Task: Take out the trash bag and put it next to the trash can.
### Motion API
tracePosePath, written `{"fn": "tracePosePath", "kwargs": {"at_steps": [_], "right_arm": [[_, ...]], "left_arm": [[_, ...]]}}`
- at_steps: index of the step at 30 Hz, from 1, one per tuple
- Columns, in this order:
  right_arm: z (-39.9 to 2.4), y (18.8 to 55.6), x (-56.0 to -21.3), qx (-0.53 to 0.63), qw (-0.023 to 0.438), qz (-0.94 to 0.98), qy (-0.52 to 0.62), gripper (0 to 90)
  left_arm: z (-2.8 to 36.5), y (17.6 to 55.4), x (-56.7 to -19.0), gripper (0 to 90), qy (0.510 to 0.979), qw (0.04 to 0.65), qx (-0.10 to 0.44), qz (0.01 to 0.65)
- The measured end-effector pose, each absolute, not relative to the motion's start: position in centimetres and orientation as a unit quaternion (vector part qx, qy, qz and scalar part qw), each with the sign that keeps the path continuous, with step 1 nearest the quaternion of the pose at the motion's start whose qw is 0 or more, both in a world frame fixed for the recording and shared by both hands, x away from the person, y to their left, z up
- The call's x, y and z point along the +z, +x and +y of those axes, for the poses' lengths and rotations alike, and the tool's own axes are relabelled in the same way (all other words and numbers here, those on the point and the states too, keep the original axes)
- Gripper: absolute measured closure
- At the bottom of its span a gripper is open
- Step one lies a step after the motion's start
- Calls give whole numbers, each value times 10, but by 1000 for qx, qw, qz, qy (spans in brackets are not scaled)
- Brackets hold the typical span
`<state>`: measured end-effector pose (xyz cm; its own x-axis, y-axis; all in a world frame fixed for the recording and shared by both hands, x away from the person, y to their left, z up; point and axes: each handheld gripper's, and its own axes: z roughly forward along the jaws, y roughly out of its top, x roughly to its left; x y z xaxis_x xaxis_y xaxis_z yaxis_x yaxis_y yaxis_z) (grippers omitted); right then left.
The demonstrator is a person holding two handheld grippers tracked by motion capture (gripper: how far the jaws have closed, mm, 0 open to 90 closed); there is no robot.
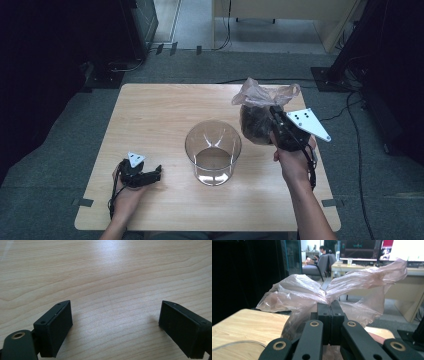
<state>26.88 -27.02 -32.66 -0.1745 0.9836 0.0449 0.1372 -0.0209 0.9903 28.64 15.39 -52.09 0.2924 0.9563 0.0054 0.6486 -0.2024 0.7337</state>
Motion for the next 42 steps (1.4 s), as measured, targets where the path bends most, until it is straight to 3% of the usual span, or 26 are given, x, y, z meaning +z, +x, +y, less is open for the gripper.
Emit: {"fn": "tracePosePath", "kwargs": {"at_steps": [10,13,22,32,34,39,42], "right_arm": [[-254,310,-363,495,397,585,505,900],[-246,320,-369,520,369,583,503,900],[-238,343,-399,520,372,593,490,900],[-251,343,-440,506,328,606,519,888],[-252,341,-438,512,323,609,512,817],[-256,336,-431,508,317,608,522,447],[-259,332,-432,499,308,617,525,352]], "left_arm": [[154,286,-521,114,737,321,240,544],[154,286,-521,115,737,321,240,544],[154,286,-521,115,737,321,240,544],[154,286,-521,115,737,321,240,544],[154,286,-521,114,737,321,240,544],[154,286,-521,115,739,322,239,542],[154,286,-521,114,738,322,239,542]]}}
